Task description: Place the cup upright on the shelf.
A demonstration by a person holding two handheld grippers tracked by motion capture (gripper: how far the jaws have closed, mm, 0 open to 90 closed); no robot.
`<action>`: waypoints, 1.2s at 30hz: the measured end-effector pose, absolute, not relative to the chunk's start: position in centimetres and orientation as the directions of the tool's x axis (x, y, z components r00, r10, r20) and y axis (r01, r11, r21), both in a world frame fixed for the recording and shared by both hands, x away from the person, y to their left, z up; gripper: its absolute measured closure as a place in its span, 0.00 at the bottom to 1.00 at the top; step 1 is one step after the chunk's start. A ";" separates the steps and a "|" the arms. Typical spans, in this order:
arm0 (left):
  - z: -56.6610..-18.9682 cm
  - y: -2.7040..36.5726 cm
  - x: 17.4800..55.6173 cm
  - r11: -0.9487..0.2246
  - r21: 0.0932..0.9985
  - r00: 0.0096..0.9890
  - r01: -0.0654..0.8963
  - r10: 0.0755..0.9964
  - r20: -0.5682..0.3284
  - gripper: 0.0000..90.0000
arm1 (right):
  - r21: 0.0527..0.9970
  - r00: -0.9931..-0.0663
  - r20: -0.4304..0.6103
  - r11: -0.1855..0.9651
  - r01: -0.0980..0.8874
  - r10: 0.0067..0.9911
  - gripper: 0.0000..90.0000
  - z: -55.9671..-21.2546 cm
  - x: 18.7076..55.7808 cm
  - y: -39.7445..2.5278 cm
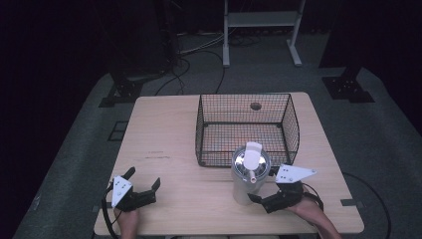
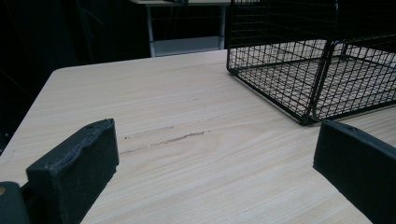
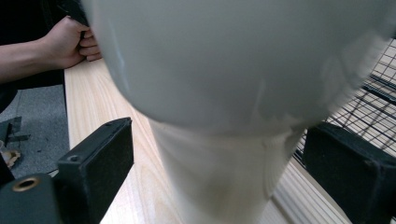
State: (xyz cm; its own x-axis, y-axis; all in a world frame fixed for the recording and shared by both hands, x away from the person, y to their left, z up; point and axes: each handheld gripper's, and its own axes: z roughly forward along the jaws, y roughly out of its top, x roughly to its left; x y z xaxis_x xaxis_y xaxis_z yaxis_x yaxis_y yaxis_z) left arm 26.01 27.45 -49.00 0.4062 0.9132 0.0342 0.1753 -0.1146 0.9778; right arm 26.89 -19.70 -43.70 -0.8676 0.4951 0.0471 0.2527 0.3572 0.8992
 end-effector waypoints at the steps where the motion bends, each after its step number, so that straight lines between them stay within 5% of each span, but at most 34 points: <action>1: -49.0 27.5 26.0 -0.116 0.978 0.406 0.176 0.913 0.035 0.00 | 0.900 -0.868 0.043 0.357 0.249 0.495 0.09 -43.8 27.0 -19.6; 36: -49.0 27.5 26.0 -0.107 0.979 0.407 0.173 0.913 0.028 0.00 | 0.946 -0.861 0.008 0.274 0.171 0.509 0.10 -45.4 27.8 -18.1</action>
